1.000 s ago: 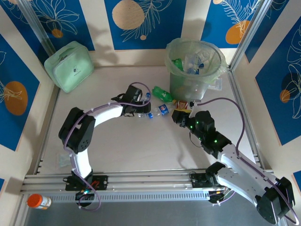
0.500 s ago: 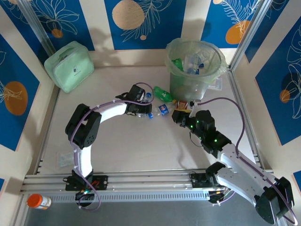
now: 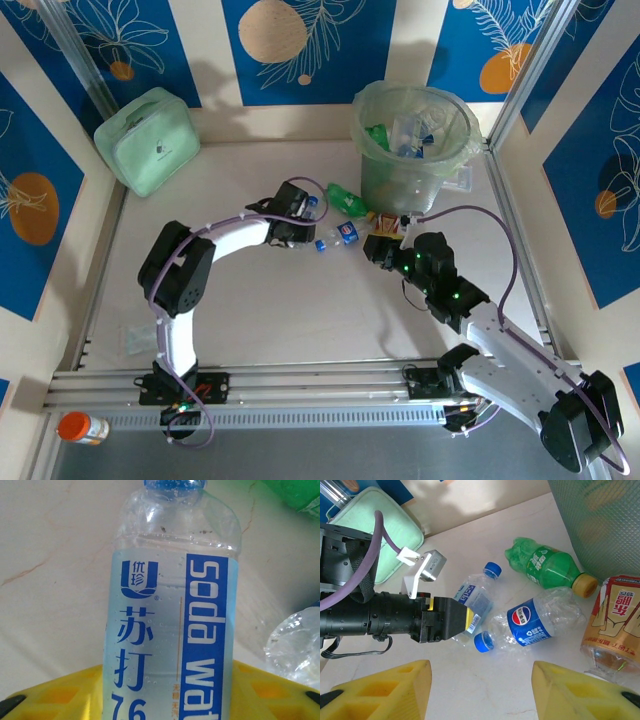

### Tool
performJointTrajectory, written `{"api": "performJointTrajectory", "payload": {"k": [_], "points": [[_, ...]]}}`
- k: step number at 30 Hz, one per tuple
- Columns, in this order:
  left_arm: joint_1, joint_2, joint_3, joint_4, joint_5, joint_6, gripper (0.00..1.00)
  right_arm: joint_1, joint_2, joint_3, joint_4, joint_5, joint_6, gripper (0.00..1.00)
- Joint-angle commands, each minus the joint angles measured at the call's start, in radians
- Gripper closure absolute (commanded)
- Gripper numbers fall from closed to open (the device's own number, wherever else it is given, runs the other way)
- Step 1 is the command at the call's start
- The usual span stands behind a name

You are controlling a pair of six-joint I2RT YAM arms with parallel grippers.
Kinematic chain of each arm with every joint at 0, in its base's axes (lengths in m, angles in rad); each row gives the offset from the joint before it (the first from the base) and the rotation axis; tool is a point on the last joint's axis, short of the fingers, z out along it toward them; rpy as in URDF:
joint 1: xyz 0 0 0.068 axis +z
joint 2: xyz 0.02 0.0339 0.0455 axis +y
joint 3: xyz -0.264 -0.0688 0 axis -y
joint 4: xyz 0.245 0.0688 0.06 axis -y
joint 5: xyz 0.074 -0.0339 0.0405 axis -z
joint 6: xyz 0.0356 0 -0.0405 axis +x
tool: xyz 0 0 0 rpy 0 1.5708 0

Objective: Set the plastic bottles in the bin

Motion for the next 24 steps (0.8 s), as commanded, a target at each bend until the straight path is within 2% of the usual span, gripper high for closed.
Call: {"api": "performJointTrajectory", "payload": {"k": [1,6,11,13,17,20,24], "points": [[-0.007,-0.059,-0.042,-0.028,-0.040,0.008,0.51,-0.005,-0.002,0.011,0.021,-0.019,0.009,0.44],[-0.013,-0.171,-0.121,0.010,-0.052,-0.011,0.52,-0.008,0.004,0.012,0.020,-0.020,0.019,0.44],[-0.020,-0.342,-0.242,0.092,0.018,-0.049,0.52,-0.020,0.007,0.012,0.031,-0.072,0.035,0.42],[-0.020,-0.417,-0.301,0.157,0.084,-0.073,0.51,-0.037,0.013,0.012,0.033,-0.104,0.059,0.41],[-0.020,-0.519,-0.437,0.372,0.293,-0.164,0.49,-0.121,0.033,-0.025,0.124,-0.293,0.155,0.36],[-0.020,-0.533,-0.516,0.571,0.452,-0.267,0.49,-0.160,0.060,-0.050,0.223,-0.429,0.224,0.32],[-0.024,-0.513,-0.595,0.851,0.582,-0.416,0.49,-0.159,0.087,-0.067,0.336,-0.538,0.275,0.21]]}}
